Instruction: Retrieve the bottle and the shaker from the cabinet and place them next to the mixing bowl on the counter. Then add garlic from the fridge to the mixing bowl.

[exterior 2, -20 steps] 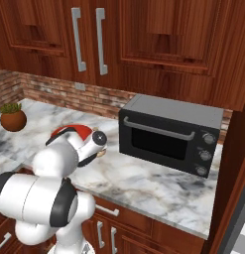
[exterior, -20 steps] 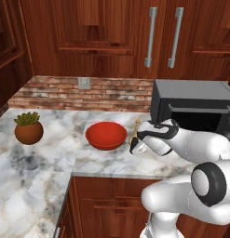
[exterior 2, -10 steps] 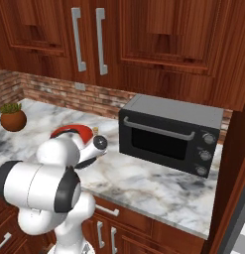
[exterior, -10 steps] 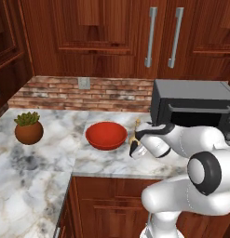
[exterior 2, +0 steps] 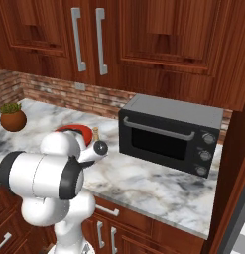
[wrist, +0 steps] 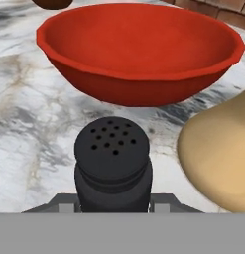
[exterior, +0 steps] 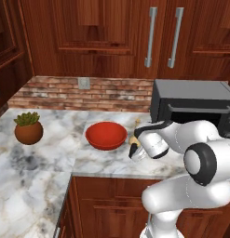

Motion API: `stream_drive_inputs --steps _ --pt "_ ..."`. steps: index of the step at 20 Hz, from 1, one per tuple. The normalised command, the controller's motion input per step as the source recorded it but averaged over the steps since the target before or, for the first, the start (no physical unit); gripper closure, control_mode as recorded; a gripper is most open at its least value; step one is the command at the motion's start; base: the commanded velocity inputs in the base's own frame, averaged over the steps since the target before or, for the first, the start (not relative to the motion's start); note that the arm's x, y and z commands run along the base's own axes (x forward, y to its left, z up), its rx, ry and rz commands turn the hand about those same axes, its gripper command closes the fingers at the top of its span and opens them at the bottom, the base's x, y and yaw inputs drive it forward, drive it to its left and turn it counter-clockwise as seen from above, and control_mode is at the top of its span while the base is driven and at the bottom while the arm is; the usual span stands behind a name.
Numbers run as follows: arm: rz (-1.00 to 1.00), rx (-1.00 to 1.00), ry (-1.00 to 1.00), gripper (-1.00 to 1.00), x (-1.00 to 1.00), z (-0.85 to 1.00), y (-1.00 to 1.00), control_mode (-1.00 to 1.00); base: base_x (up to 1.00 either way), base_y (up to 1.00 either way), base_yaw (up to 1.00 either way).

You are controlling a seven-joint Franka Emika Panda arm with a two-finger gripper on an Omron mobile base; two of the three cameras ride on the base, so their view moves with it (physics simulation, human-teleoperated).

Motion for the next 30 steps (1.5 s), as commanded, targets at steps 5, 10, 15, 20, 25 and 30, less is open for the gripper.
stream_drive_inputs --steps 5,10,15,20,25,30 --pt "0.00 0.00 -0.02 1.00 0.07 0.00 0.06 -1.00 0.00 0.00 0.00" --pt "0.00 0.00 0.00 1.00 0.05 0.00 0.02 -1.00 0.00 0.00 0.00" --pt "0.00 0.00 0.00 1.00 0.07 0.00 0.03 -1.00 0.00 0.00 0.00" --pt "0.00 0.00 0.00 1.00 0.06 0.00 0.04 -1.00 0.00 0.00 0.00" --pt "0.00 0.00 0.00 1.00 0.00 0.00 0.01 -1.00 0.00 0.00 0.00" --pt "0.00 0.00 0.00 -1.00 0.00 0.00 0.00 -1.00 0.00 0.00 0.00"
